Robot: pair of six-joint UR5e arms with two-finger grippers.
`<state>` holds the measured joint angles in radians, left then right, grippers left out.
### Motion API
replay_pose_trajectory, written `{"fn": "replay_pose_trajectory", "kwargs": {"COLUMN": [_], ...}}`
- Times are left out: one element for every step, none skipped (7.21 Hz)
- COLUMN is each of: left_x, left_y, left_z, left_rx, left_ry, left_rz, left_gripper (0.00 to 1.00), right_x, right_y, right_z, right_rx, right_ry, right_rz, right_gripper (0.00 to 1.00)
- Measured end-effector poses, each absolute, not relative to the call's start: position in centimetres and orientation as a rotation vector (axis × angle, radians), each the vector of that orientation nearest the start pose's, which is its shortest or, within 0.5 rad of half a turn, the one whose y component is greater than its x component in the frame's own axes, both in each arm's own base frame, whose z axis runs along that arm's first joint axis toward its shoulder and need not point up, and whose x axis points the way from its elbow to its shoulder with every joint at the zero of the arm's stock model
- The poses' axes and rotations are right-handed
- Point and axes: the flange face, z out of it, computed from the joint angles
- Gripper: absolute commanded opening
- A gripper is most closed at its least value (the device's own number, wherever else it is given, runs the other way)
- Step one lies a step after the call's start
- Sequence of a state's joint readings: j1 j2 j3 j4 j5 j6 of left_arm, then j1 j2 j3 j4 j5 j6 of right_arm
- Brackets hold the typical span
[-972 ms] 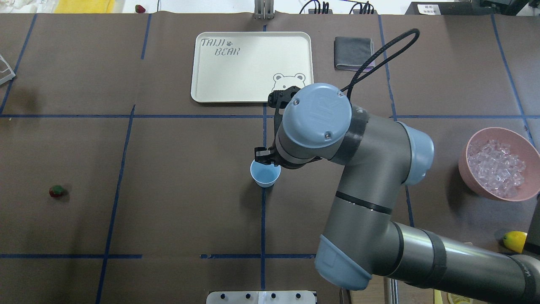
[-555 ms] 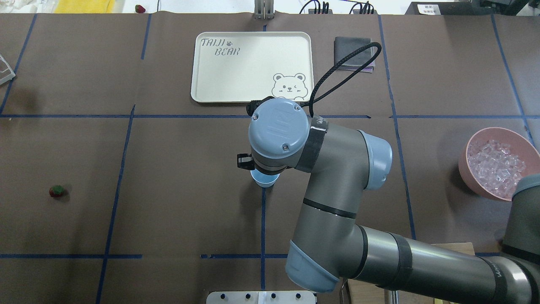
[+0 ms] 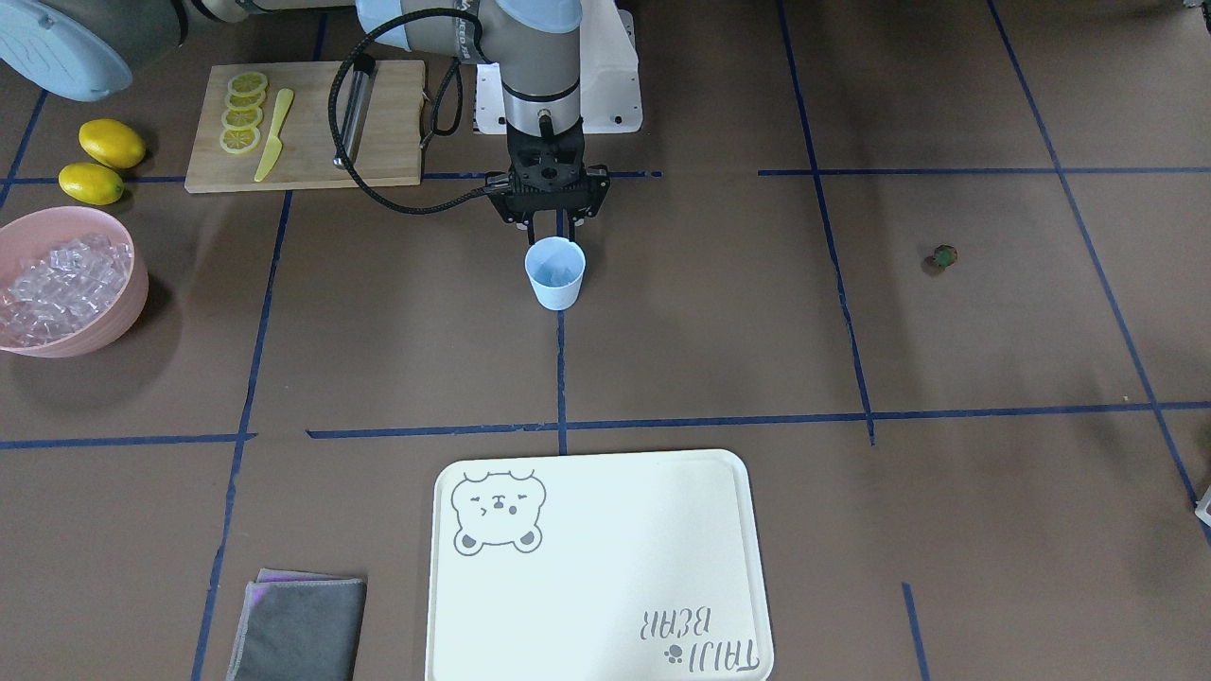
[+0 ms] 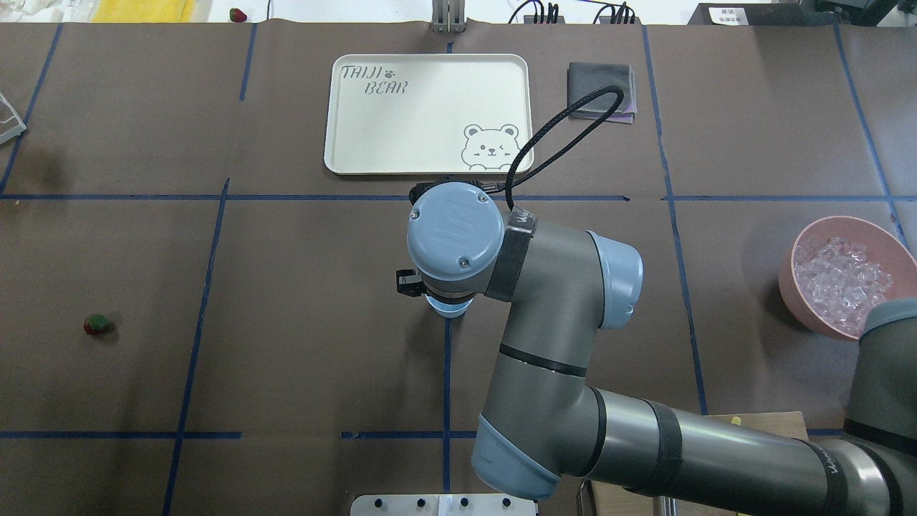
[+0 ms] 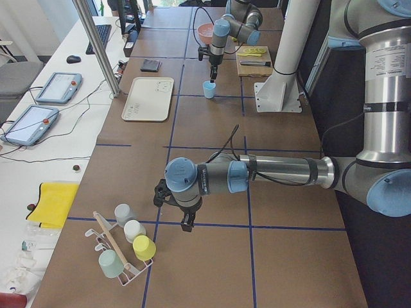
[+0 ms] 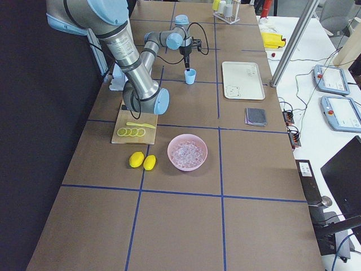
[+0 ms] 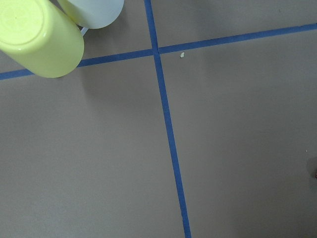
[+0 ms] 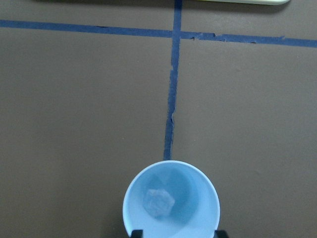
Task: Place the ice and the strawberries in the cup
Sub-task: 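Open the right gripper to drop the ice cube into the cup, then move the right gripper back to the bowl of ice cubes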
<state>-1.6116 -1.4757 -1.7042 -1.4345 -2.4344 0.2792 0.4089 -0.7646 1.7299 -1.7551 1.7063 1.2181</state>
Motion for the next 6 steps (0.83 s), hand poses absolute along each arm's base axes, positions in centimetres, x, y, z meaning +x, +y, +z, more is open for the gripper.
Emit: {"fn": "replay_pose_trajectory", "kwargs": {"left_x": [-7.6,-7.6,-7.6,-7.6,-7.6,-7.6], "left_y": [-44.2,-44.2,-44.2,-44.2,-44.2,-44.2], "left_z": [64.5,64.5,64.5,64.5,64.5,64.4], "left_rx": [0.047,0.047,0.047,0.047,0.047,0.047], "left_ry": [0.868,0.868,0.868,0.868,0.868,0.868], "left_rz": [0.180,0.181,0.181,0.181,0.181,0.181], "left_gripper": [1.00,1.00,1.00,1.00,1.00,1.00], "right_x": [-56.8,-56.6,-55.9,-54.6,-51.9,-48.1], "right_y": [-37.6,-37.6,-37.9,-38.7,-39.5,-40.1], "right_z": [13.4,13.3,13.3,13.8,15.2,17.1], "right_rx": [0.172,0.176,0.185,0.198,0.225,0.253], "right_ry": [-0.771,-0.774,-0.778,-0.776,-0.773,-0.773], "right_rz": [-0.001,-0.005,-0.010,-0.021,-0.045,-0.081], "right_gripper": [0.99,0.99,0.99,0.99,0.99,0.99]}}
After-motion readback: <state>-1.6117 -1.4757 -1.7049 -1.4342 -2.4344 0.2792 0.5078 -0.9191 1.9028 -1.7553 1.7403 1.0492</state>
